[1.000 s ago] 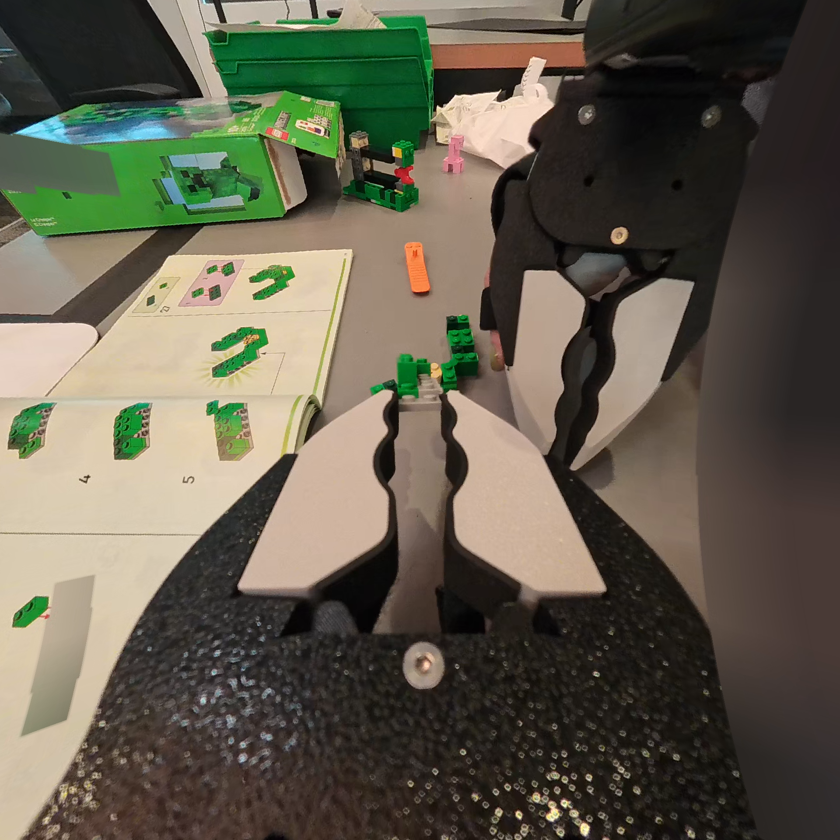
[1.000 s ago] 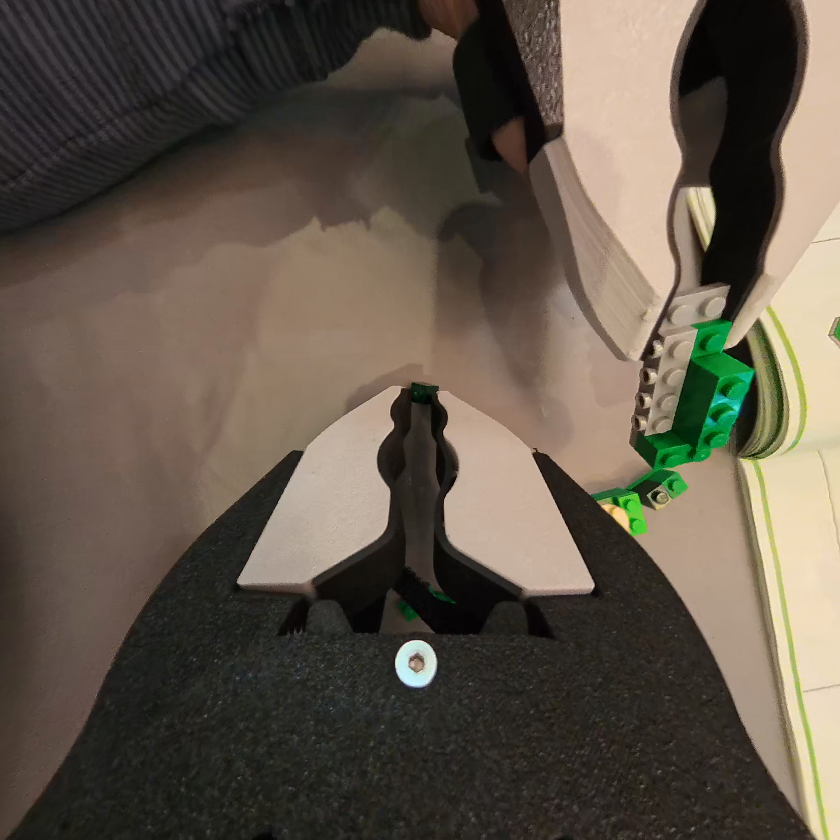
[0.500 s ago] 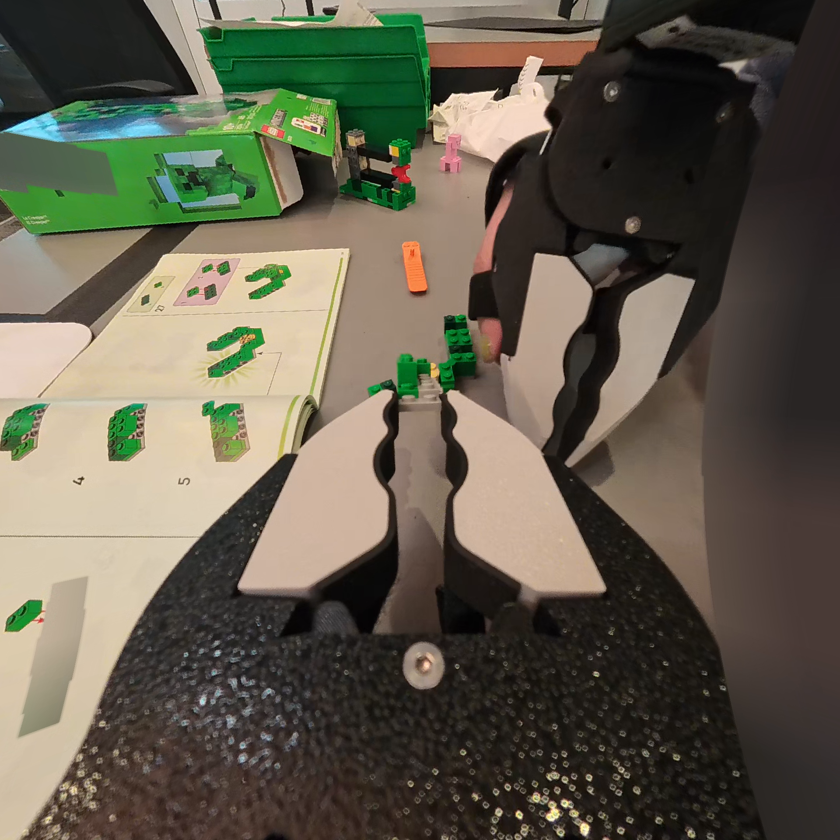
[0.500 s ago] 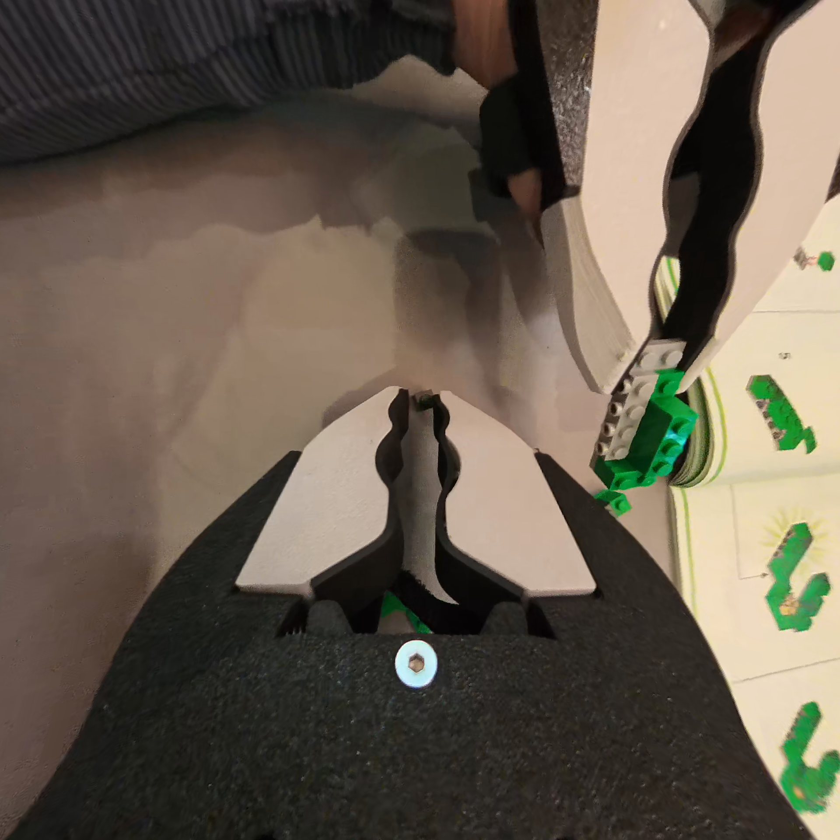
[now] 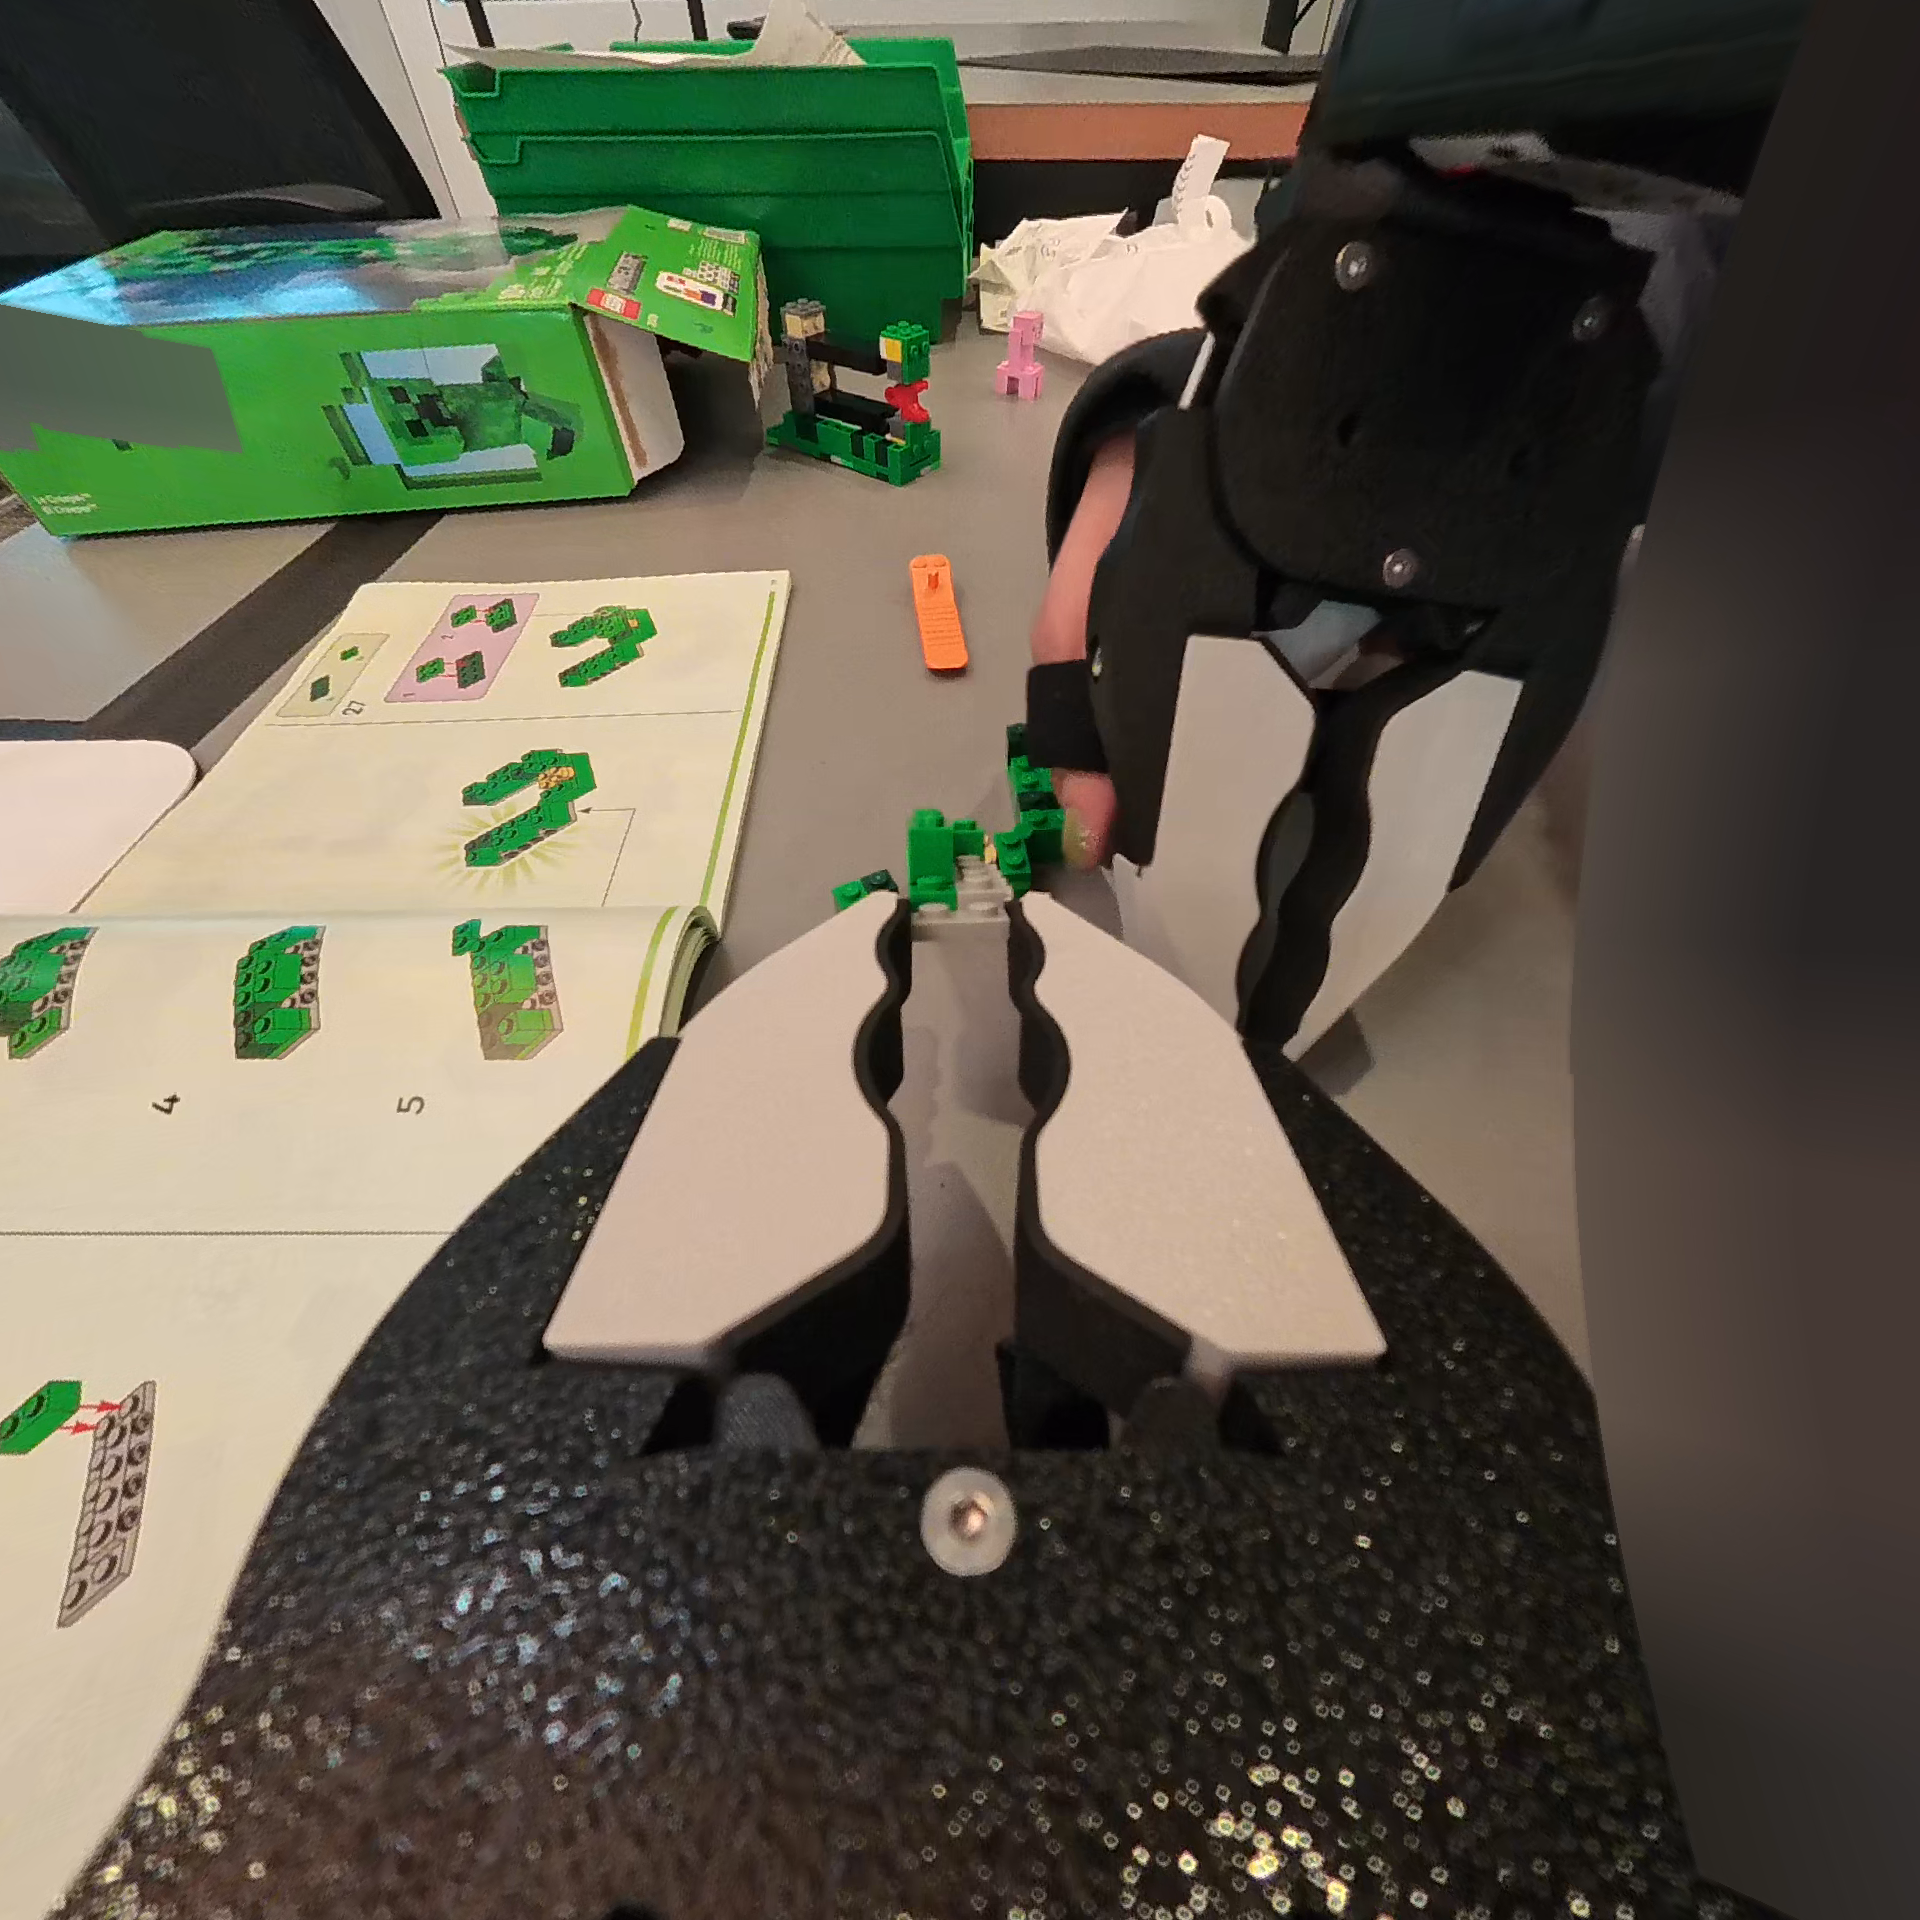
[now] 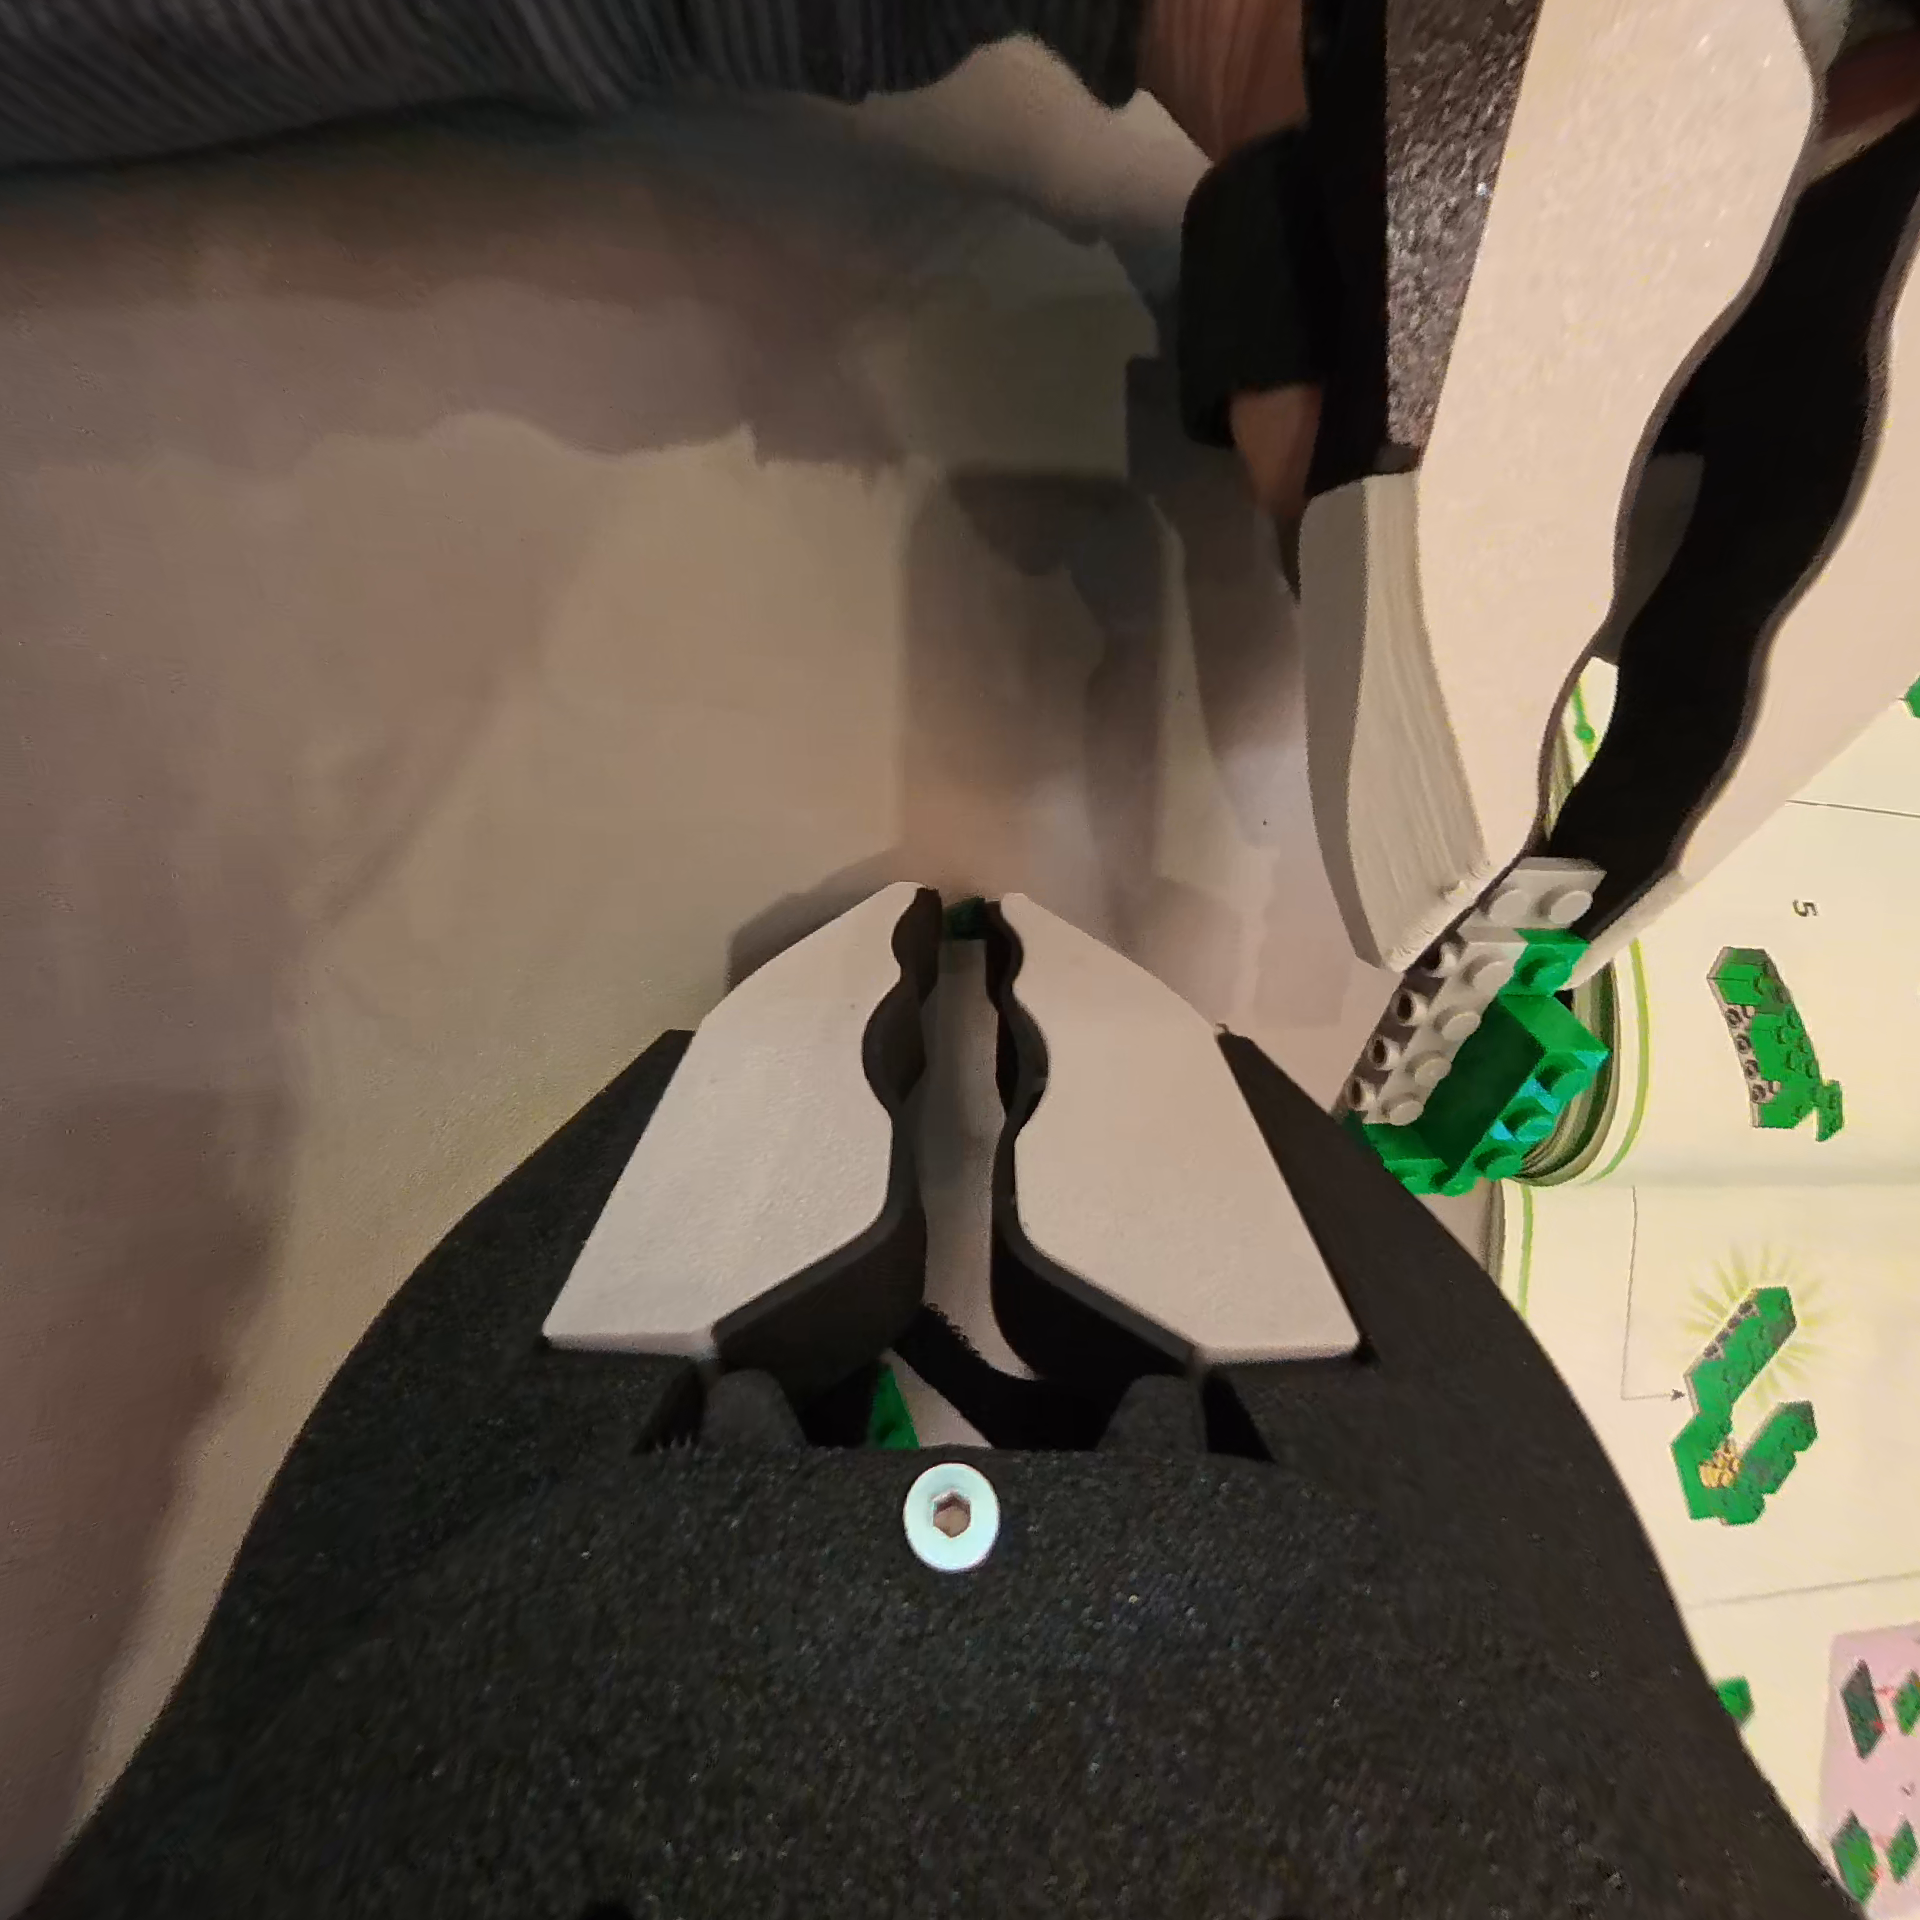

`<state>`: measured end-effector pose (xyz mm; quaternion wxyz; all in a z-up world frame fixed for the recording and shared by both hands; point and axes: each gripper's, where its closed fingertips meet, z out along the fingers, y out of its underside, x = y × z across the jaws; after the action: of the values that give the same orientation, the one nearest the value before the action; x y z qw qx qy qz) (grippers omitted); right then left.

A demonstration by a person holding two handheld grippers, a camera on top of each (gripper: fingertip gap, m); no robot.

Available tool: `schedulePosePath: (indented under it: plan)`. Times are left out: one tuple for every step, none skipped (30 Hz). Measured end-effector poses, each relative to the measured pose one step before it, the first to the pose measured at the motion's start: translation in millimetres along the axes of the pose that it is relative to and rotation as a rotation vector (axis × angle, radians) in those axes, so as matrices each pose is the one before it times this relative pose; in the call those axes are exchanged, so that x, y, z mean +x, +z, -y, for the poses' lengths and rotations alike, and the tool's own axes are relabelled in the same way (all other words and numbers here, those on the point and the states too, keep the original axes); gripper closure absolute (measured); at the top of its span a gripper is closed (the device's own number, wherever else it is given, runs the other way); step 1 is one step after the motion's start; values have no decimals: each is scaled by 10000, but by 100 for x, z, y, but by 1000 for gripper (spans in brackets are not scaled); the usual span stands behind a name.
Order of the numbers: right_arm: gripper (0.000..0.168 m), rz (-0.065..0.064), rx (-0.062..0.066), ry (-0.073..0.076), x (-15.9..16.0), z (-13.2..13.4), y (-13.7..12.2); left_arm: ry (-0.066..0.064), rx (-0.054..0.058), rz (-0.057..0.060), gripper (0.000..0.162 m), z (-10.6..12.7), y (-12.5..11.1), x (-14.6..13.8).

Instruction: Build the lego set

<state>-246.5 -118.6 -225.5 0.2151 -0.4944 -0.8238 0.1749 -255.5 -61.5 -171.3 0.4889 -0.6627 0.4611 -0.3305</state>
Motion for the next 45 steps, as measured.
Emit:
schedulePosePath:
  plan:
    - [161, 118, 57, 25, -157, 71, -42, 2, -5, -3, 145, -4, 5, 6]
    - [161, 123, 86, 70, -145, 99, -125, 2, -9, -2, 145, -6, 11, 9]
    - [161, 50, 207, 72, -50, 216, -304, 4, -10, 2, 145, -19, 5, -2]
    - [161, 14, 331, 106, 76, 316, -537, 4, -7, 4, 145, -6, 4, -5]
    - [161, 14, 434, 191, 189, 422, -717, 2, -2, 5, 145, 1, 8, -5]
    - [161, 6, 572, 251, 321, 561, -883, 6, -3, 0, 145, -11, 10, 0]
    - [161, -108, 700, 275, 536, 758, -983, 5, -12, -7, 145, -9, 12, 3]
    - [161, -256, 738, 239, 759, 855, -978, 8, -22, -10, 145, -22, 35, 16]
    - [161, -451, 693, 167, 1001, 840, -859, 17, -13, -16, 145, -8, 50, 21]
    - [161, -517, 507, 99, 1065, 633, -672, 15, -3, -20, 145, 11, 42, 33]
    - [161, -473, 254, 28, 959, 322, -404, 11, -1, -18, 145, 12, 38, 20]
    - [161, -343, 45, -78, 717, 35, -164, 9, 3, -26, 145, 16, 41, 32]
    - [161, -122, -121, -119, 346, -186, 36, 6, 19, -33, 145, 43, 37, 48]
    - [161, -43, -185, -84, 192, -273, 151, 8, 38, -40, 145, 62, 33, 49]
    - [161, 5, -116, -85, 59, -166, 196, 9, 39, -43, 145, 74, 36, 66]
    - [161, 4, -51, -66, 27, -66, 180, 7, 37, -40, 145, 66, 17, 56]
    - [161, -1, -79, -36, 45, -96, 163, 12, 43, -42, 145, 79, 3, 70]
    - [161, -7, -79, -44, 60, -90, 134, 16, 60, -38, 145, 106, -6, 56]
    - [161, 16, -44, -20, 38, -59, 93, 20, 87, -36, 145, 137, -35, 67]
    - [161, 25, -30, 14, 36, -30, 77, 26, 112, -43, 145, 184, -44, 74]
    - [161, 77, -26, 14, -21, -22, 51, 31, 119, -46, 145, 201, -54, 81]
    - [161, 97, 20, 31, -55, 54, 35, 32, 68, -37, 145, 121, -29, 66]
    - [161, 82, -2, 22, -34, 47, -6, 22, 16, -29, 146, 29, -3, 60]
    - [161, 42, -55, 7, 12, -11, 1, 11, 31, -36, 146, 37, 4, 64]
    - [161, 47, -10, -11, -15, 48, -32, 17, 33, -40, 145, 68, -2, 65]
    - [161, -10, 10, -20, 48, 93, -50, 60, 78, -27, 146, 151, -4, 71]
    - [161, 33, 19, -9, -9, 99, -66, 53, 53, 1, 145, 107, -23, 18]
    - [161, 49, -5, 13, -32, 75, -68, 20, 62, -22, 145, 97, -24, 48]
    - [161, 30, -20, 17, -9, 50, -51, 1, 47, -13, 145, 81, -16, 22]
    - [161, 32, -50, 4, -16, -7, -33, 4, 10, -10, 145, 25, 14, 12]
    - [161, 25, -60, -17, -24, -29, -13, -5, -3, -17, 145, -6, 34, 15]
    - [161, 22, -50, -29, -39, -34, -23, -21, -1, -36, 145, -3, 38, 42]
    - [161, 26, -37, -25, -33, -40, -4, -21, -6, -43, 145, -20, 36, 51]
    - [161, 38, -18, -7, -52, -14, -4, -3, -5, -42, 145, -10, 29, 55]
    - [161, 48, -15, 22, -47, -22, -5, 2, 1, -37, 145, -5, 21, 53]
    - [161, 62, -17, 24, -55, -20, -13, -6, 2, -44, 145, -2, 23, 67]
    - [161, 54, -19, 11, -42, -15, -6, -4, 5, -43, 145, 11, 25, 54]
    - [161, 56, -29, 9, -59, -9, -10, 3, -1, -39, 145, -12, 41, 60]
    - [161, 40, -65, -23, -44, -58, 1, -5, -16, -30, 145, -29, 42, 47]
    - [161, 29, -76, -29, -23, -69, 14, -18, -23, -30, 145, -47, 47, 26]
    - [161, 23, -84, -27, -28, -90, 22, -27, -27, -26, 145, -49, 59, 12]
    - [161, 9, -71, -26, -5, -80, 9, -31, -13, -22, 145, -26, 45, 13]
    - [160, -6, -41, -13, 2, -45, 8, -23, 19, -14, 145, 17, 23, 6]
    - [160, 6, -38, -12, -10, -66, 28, -16, 77, -31, 145, 124, -20, 34]
    - [159, -35, -55, -17, 25, -98, 45, -5, 87, -22, 146, 141, -40, 28]
